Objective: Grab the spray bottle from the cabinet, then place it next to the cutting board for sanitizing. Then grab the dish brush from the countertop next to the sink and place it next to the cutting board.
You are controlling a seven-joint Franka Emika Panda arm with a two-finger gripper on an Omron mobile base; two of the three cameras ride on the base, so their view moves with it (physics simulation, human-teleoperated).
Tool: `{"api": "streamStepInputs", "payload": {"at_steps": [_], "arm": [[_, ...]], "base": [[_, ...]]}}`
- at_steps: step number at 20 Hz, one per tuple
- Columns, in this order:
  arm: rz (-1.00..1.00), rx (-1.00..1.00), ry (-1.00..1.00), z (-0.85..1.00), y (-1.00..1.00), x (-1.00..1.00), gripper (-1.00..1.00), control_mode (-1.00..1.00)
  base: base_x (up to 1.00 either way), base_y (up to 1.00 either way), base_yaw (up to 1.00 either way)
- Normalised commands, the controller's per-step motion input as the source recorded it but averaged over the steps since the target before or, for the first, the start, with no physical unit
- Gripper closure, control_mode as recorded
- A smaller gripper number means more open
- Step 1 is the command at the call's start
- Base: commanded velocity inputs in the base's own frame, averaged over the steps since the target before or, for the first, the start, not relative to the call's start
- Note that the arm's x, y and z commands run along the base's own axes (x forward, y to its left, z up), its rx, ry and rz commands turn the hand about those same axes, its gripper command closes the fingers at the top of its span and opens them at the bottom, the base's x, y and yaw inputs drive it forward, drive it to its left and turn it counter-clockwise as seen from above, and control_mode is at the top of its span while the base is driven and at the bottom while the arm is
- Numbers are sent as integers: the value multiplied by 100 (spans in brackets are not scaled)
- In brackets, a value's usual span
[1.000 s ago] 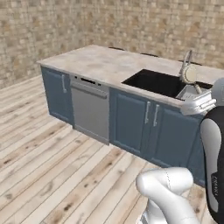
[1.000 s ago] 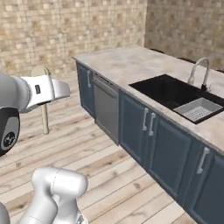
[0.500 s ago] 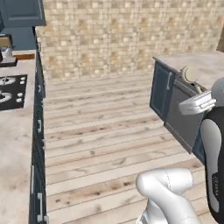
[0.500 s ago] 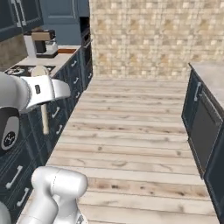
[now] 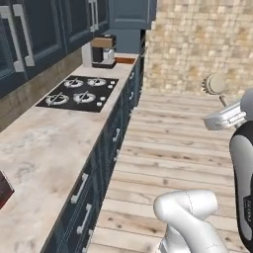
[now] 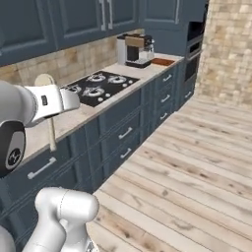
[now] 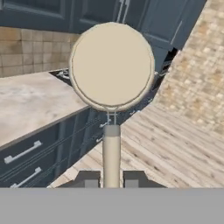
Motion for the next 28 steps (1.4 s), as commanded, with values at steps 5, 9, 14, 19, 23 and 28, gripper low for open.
{"api": "streamStepInputs", "payload": {"at_steps": [5, 9, 14, 19, 23, 28], "arm": [[0, 0, 0, 0, 0, 0, 100, 100], [0, 0, 0, 0, 0, 0, 100, 100], [0, 0, 0, 0, 0, 0, 100, 100], [0, 0, 0, 0, 0, 0, 100, 100], [0, 0, 0, 0, 0, 0, 100, 100], [0, 0, 0, 0, 0, 0, 100, 100]], "base": [[100, -46, 63], [100, -84, 50], [100, -100, 33], [93, -100, 31], [57, -100, 25], [37, -100, 23]]}}
